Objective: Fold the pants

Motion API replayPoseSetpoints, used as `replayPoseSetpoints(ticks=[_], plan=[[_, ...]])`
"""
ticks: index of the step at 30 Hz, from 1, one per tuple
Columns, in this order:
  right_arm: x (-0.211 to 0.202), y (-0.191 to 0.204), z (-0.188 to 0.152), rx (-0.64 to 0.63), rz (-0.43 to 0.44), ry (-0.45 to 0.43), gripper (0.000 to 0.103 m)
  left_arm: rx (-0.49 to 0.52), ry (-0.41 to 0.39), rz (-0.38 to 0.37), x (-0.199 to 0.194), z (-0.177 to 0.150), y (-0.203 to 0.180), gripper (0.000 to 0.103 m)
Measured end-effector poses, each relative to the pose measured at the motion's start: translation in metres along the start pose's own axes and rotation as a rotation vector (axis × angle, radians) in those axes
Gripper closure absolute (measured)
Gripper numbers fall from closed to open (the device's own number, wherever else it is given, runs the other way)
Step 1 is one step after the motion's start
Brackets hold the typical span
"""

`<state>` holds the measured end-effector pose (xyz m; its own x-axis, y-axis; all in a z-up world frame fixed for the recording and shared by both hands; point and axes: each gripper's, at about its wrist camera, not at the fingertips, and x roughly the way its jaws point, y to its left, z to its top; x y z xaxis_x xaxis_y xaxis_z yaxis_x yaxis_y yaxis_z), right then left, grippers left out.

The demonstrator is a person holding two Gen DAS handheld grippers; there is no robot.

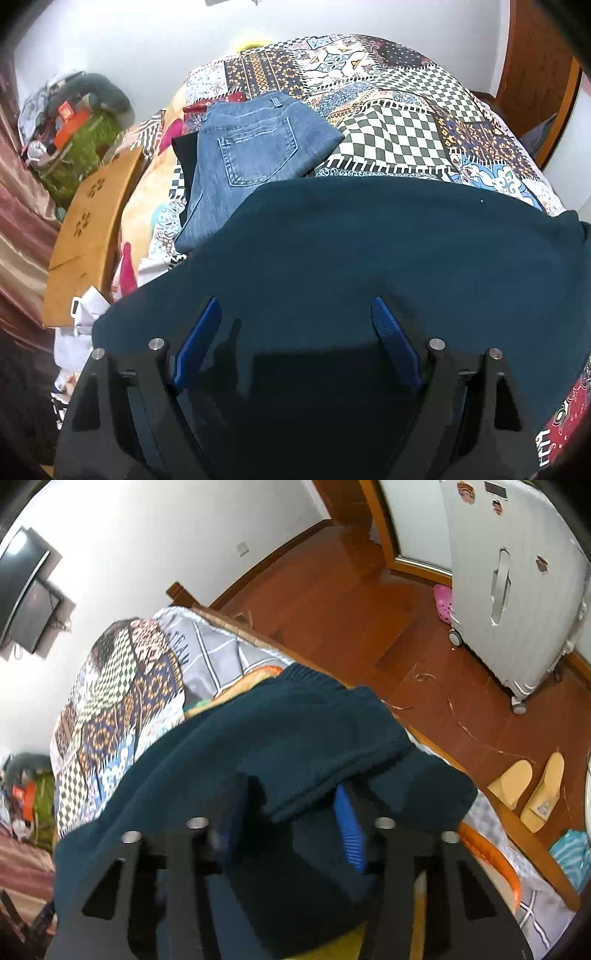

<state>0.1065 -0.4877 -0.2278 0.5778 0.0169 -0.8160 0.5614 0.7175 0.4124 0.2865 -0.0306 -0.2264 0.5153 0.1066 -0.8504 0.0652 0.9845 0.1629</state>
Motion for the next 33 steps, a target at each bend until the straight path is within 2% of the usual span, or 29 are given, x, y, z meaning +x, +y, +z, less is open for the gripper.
replayPoseSetpoints(ticks=[1,2,5,9,12,17,18,20,21,22,24,27,31,33], plan=[[-0.003,0.002,0.002,-0.008,-0.003,-0.009,0.089,0.0,0.002,0.001,0.0,0.0,0.0,0.019],[-0.006,0.004,0.004,-0.025,0.0,-0.018,0.094,-0.003,0.005,-0.005,-0.001,0.001,0.0,0.019],[-0.025,0.013,0.011,-0.084,-0.011,-0.081,0.096,-0.01,0.013,-0.048,-0.005,0.001,-0.002,0.019],[-0.053,0.018,0.018,-0.159,-0.022,-0.139,0.097,0.0,0.015,-0.14,-0.016,0.003,-0.016,0.019],[-0.055,0.01,0.014,-0.165,-0.031,-0.115,0.097,0.038,0.004,-0.172,-0.025,0.002,-0.033,0.019],[-0.029,-0.014,-0.01,-0.146,-0.078,-0.013,0.095,0.089,0.014,-0.192,-0.028,-0.004,-0.056,0.019],[-0.025,-0.018,-0.016,-0.161,-0.097,0.006,0.092,0.094,0.02,-0.192,-0.027,-0.006,-0.058,0.019],[-0.031,-0.02,-0.022,-0.202,-0.171,-0.025,0.077,0.106,0.042,-0.199,-0.023,-0.011,-0.064,0.019],[-0.036,-0.02,-0.021,-0.222,-0.2,-0.033,0.064,0.107,0.044,-0.2,-0.022,-0.013,-0.065,0.018],[-0.042,-0.018,-0.02,-0.246,-0.226,-0.037,0.06,0.11,0.04,-0.195,-0.022,-0.013,-0.067,0.018],[-0.053,-0.014,-0.016,-0.283,-0.246,-0.038,0.06,0.116,0.048,-0.207,-0.021,-0.011,-0.069,0.018],[-0.066,0.0,-0.012,-0.315,-0.198,-0.055,0.059,0.12,0.057,-0.218,-0.019,-0.01,-0.075,0.016],[-0.07,0.027,-0.014,-0.359,-0.108,-0.078,0.044,0.167,0.041,-0.205,-0.021,-0.01,-0.094,0.015],[-0.058,0.04,-0.02,-0.385,-0.093,-0.07,0.044,0.182,0.033,-0.197,-0.022,-0.011,-0.097,0.015]])
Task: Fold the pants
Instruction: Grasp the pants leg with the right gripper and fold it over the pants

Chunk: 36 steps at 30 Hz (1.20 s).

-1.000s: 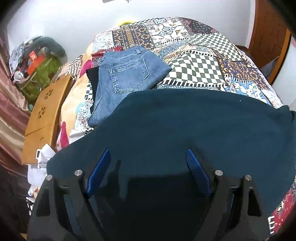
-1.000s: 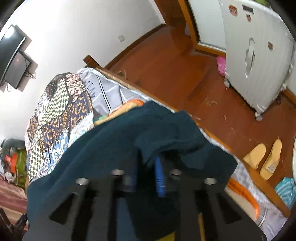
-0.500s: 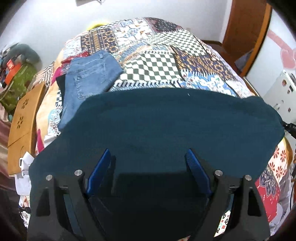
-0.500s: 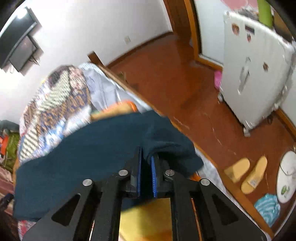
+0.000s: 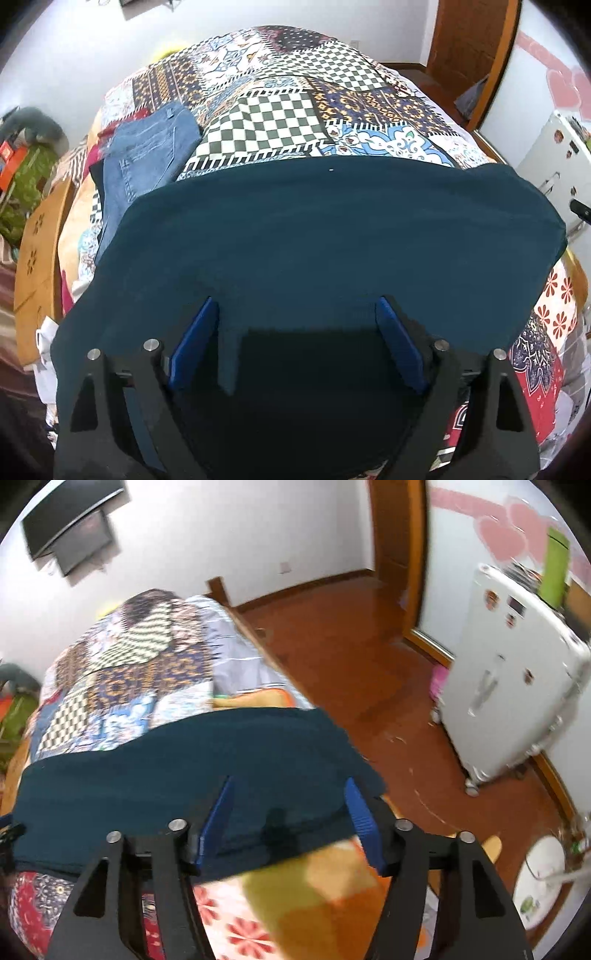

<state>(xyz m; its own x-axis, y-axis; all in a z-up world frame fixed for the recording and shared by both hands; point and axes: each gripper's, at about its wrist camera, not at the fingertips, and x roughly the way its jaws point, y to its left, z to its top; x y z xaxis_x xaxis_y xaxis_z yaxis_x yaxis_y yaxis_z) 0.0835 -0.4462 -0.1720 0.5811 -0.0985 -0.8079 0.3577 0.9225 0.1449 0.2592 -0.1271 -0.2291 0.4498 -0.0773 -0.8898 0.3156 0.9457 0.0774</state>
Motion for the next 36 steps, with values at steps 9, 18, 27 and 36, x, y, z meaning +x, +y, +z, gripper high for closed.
replayPoseSetpoints(ticks=[9,18,27,36], plan=[[0.024,0.033,-0.035,-0.102,-0.036,0.059,0.042,-0.028,-0.017,-0.021,0.001,-0.005,0.003,0.012],[0.01,-0.017,-0.053,0.267,0.188,0.107,0.036,-0.025,-0.032,-0.013,0.001,-0.008,0.001,0.01],[0.033,-0.045,-0.043,0.523,0.272,0.075,0.038,-0.029,-0.039,-0.013,0.001,-0.009,0.002,0.01],[0.054,-0.061,-0.026,0.512,0.185,0.058,0.074,-0.038,-0.038,-0.02,0.0,-0.008,0.004,0.01]])
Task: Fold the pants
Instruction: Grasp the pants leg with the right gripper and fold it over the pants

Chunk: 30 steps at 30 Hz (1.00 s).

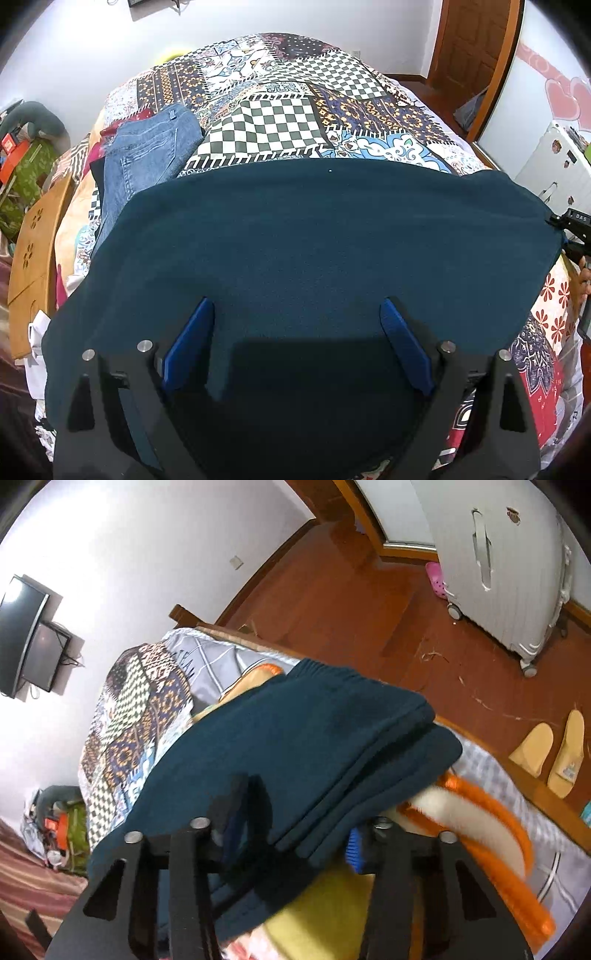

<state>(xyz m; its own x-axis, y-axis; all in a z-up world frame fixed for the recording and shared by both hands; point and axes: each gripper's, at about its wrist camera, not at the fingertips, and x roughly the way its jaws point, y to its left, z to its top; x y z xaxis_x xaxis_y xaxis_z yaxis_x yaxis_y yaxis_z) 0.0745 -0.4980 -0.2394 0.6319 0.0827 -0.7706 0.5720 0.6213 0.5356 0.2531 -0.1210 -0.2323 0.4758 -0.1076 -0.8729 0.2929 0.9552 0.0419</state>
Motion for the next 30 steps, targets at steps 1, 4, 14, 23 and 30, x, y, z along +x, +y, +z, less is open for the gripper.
replayPoseSetpoints(ticks=[1,4,14,23,30], plan=[[-0.001,0.002,0.003,-0.009,-0.008,0.002,0.079,-0.004,0.001,-0.002,-0.001,0.0,0.001,0.01],[-0.012,0.018,0.01,-0.067,-0.03,-0.018,0.087,-0.025,-0.009,-0.004,-0.009,0.0,0.007,0.01],[-0.084,0.14,0.018,-0.394,0.063,-0.213,0.091,-0.104,-0.125,0.035,-0.059,-0.012,0.049,0.01],[-0.102,0.267,-0.029,-0.635,0.281,-0.208,0.092,-0.198,-0.24,0.079,-0.111,-0.032,0.101,0.01],[-0.067,0.34,-0.104,-0.829,0.384,-0.076,0.092,-0.274,-0.273,0.138,-0.133,-0.064,0.136,0.01]])
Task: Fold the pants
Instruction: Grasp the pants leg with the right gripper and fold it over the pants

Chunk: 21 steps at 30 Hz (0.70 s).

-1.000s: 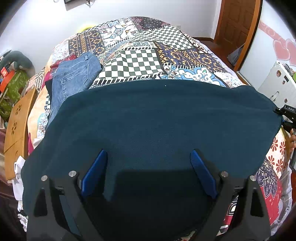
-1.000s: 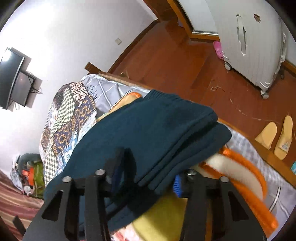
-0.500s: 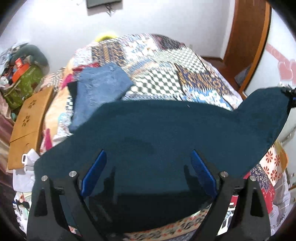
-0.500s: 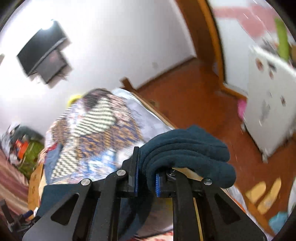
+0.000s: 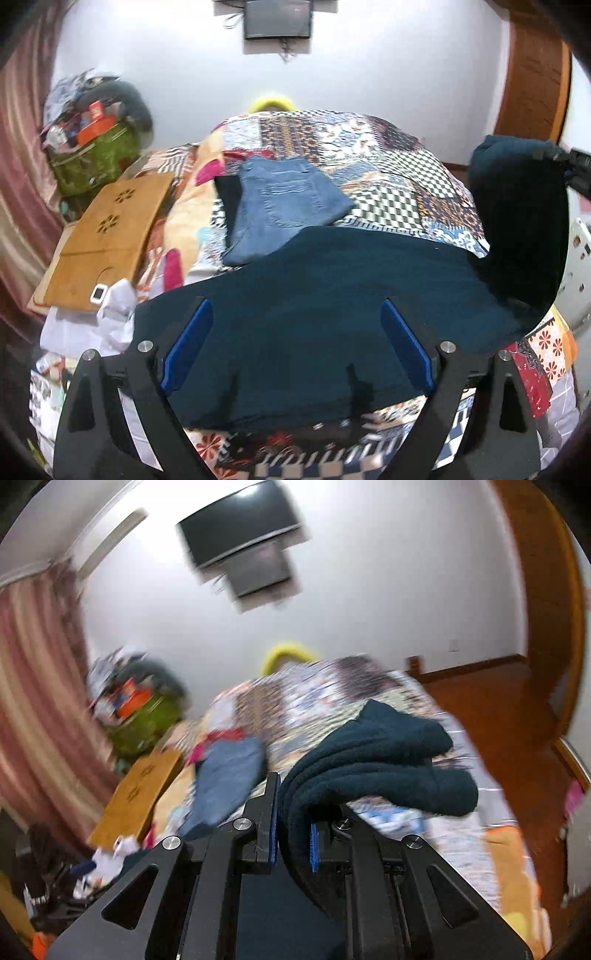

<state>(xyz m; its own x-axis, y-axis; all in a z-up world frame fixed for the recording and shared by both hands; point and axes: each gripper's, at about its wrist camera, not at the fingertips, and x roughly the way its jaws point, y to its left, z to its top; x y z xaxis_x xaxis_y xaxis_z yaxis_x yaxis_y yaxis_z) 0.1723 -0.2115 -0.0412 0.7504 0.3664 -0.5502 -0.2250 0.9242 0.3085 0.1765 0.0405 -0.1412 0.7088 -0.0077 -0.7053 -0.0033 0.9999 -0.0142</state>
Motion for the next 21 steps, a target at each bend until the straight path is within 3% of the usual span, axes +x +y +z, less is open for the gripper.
replayPoseSetpoints(ticks=[5,9,14,18,21], plan=[[0.051,0.043,-0.036,-0.09,0.071,0.155,0.092,-0.045,0.016,0.029,-0.004,-0.011,0.026,0.01],[0.084,0.068,-0.083,-0.201,0.097,0.317,0.092,-0.069,0.03,0.043,-0.003,-0.019,0.036,0.01],[0.096,0.085,-0.123,-0.334,0.064,0.45,0.086,-0.079,0.032,0.041,-0.003,-0.021,0.037,0.01],[0.08,0.09,-0.13,-0.407,0.072,0.45,0.074,-0.055,0.026,0.035,-0.005,-0.016,0.026,0.01],[0.062,0.09,-0.123,-0.391,0.109,0.421,0.055,-0.024,0.015,0.026,-0.006,-0.008,0.015,0.01]])
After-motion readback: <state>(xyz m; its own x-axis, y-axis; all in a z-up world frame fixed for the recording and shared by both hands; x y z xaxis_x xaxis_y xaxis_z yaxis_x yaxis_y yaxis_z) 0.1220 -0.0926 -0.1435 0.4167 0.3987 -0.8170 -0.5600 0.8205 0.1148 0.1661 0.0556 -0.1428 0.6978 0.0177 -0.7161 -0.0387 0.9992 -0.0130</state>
